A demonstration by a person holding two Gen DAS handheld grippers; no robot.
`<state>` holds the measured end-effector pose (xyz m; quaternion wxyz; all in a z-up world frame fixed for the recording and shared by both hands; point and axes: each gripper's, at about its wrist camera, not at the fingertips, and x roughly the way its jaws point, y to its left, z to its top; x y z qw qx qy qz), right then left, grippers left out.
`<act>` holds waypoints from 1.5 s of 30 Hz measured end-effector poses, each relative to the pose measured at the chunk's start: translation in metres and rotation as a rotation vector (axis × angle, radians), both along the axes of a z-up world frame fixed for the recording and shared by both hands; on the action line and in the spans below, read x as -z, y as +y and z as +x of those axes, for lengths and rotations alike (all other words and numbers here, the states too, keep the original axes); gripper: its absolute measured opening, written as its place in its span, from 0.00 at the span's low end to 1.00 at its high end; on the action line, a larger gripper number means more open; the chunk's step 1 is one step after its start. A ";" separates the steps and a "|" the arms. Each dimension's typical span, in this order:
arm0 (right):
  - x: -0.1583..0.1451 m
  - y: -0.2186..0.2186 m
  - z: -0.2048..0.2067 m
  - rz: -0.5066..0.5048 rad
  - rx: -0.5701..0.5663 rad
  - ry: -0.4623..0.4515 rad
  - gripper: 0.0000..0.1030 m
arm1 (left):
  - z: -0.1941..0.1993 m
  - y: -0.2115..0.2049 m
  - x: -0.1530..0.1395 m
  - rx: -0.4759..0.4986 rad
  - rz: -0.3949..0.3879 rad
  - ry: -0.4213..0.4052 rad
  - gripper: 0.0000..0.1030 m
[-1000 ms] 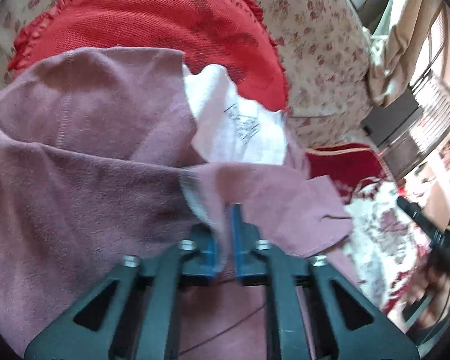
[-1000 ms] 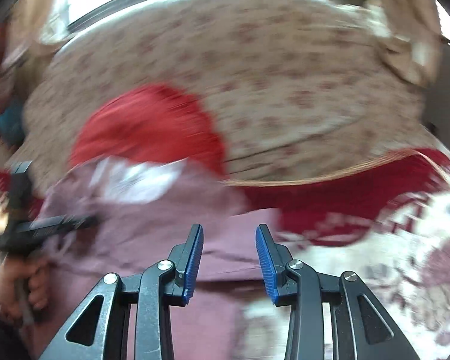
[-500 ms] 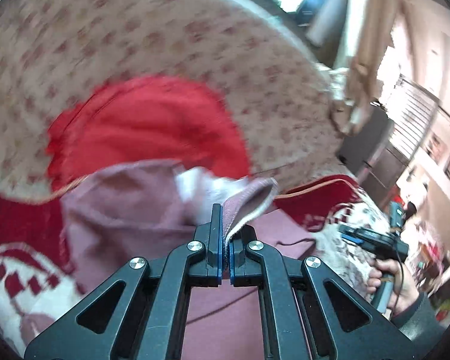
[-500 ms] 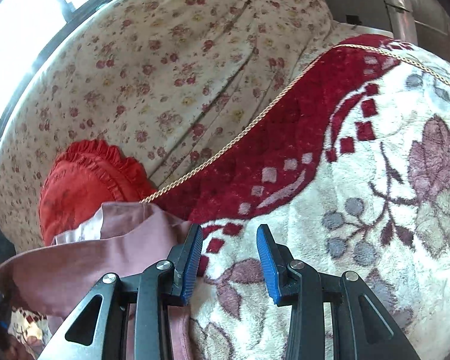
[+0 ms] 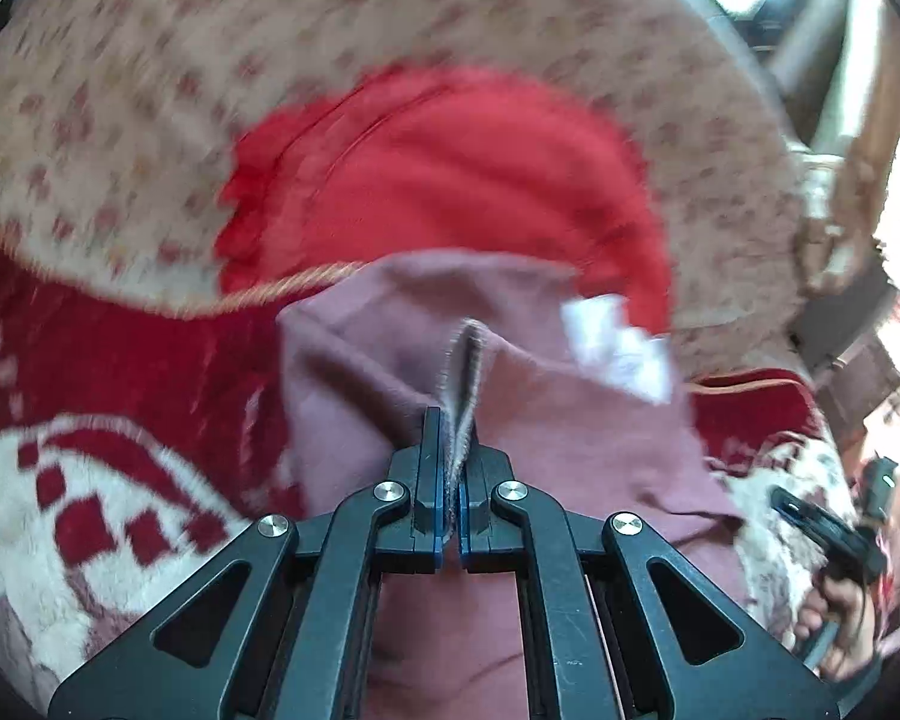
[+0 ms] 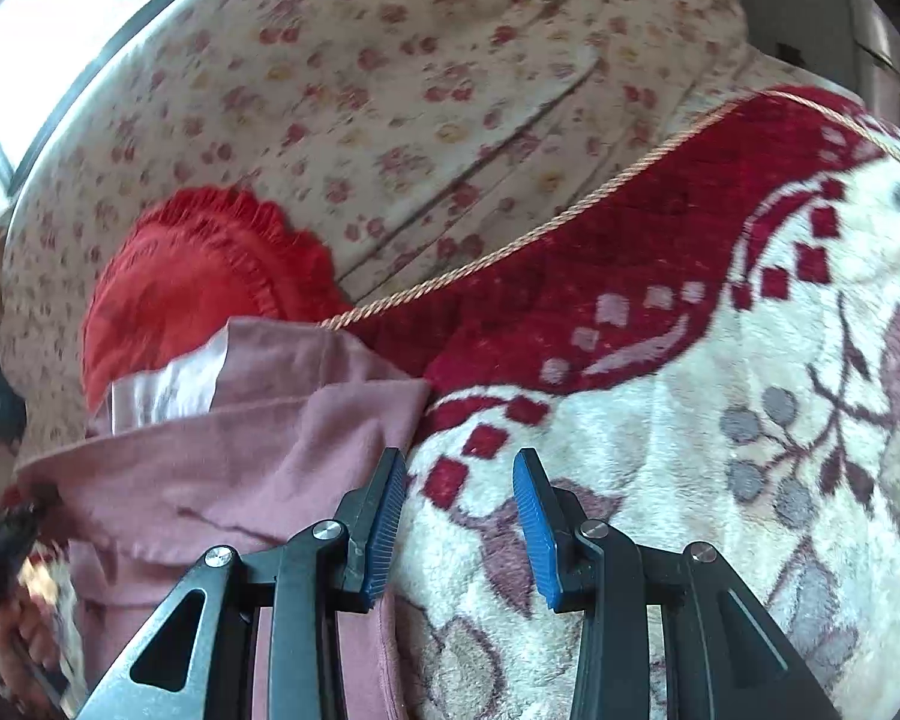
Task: Fold small clothes
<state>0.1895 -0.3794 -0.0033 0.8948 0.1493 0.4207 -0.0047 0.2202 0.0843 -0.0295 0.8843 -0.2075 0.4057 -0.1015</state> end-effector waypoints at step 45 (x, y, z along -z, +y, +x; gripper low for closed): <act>0.028 0.099 0.020 -0.181 -0.339 0.025 0.28 | 0.009 -0.056 0.024 0.101 0.052 -0.048 0.76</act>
